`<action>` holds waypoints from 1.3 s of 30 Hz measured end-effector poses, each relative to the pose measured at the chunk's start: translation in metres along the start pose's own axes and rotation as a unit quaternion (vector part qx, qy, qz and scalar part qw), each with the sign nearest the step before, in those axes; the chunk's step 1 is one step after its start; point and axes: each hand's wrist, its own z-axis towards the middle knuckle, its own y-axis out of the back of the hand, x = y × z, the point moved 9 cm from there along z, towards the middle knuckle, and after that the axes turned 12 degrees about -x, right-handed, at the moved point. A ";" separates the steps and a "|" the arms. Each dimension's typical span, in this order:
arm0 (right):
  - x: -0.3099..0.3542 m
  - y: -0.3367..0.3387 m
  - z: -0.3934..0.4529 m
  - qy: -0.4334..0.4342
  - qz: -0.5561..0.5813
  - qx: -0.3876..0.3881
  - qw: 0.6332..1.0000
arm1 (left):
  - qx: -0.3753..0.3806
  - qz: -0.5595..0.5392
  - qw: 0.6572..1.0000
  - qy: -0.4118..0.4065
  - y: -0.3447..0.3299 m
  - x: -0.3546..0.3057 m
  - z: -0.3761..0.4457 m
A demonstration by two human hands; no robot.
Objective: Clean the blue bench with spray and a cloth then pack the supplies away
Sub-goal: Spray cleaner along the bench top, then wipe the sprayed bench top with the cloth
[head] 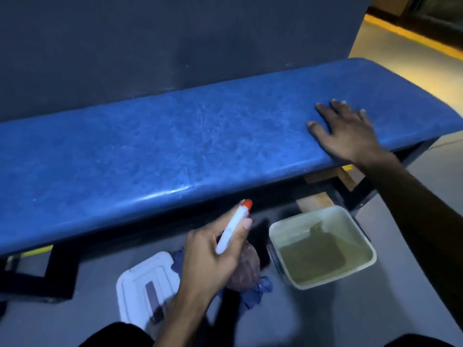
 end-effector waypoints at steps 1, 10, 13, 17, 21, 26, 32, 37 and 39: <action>0.007 0.003 -0.002 0.004 0.010 0.001 1.000 | -0.007 0.006 1.000 0.017 0.004 0.018 -0.007; 0.196 -0.011 -0.045 0.208 0.117 0.030 0.971 | -0.041 0.037 0.992 0.111 -0.002 0.143 0.002; 0.218 -0.030 -0.056 0.235 0.089 0.040 0.967 | -0.032 0.046 0.994 0.098 -0.023 0.161 0.022; 0.217 -0.036 -0.054 0.228 0.082 0.032 0.970 | -0.021 0.059 0.995 0.072 -0.064 0.180 0.052; 0.214 -0.035 -0.053 0.215 0.087 0.025 0.972 | 0.054 0.090 0.992 0.077 -0.113 0.223 0.057; 0.215 -0.035 -0.054 0.206 0.099 0.016 0.973 | 0.088 0.120 0.987 0.059 -0.134 0.239 0.030; 0.216 -0.034 -0.055 0.204 0.107 0.015 0.973 | -0.077 0.094 0.992 0.016 -0.096 0.253 -0.032; 0.214 -0.035 -0.054 0.203 0.102 0.015 0.974 | 0.237 0.308 0.916 -0.104 -0.166 0.312 -0.101; 0.214 -0.035 -0.054 0.204 0.102 0.020 0.974 | 0.284 0.328 0.897 -0.083 -0.175 0.334 -0.106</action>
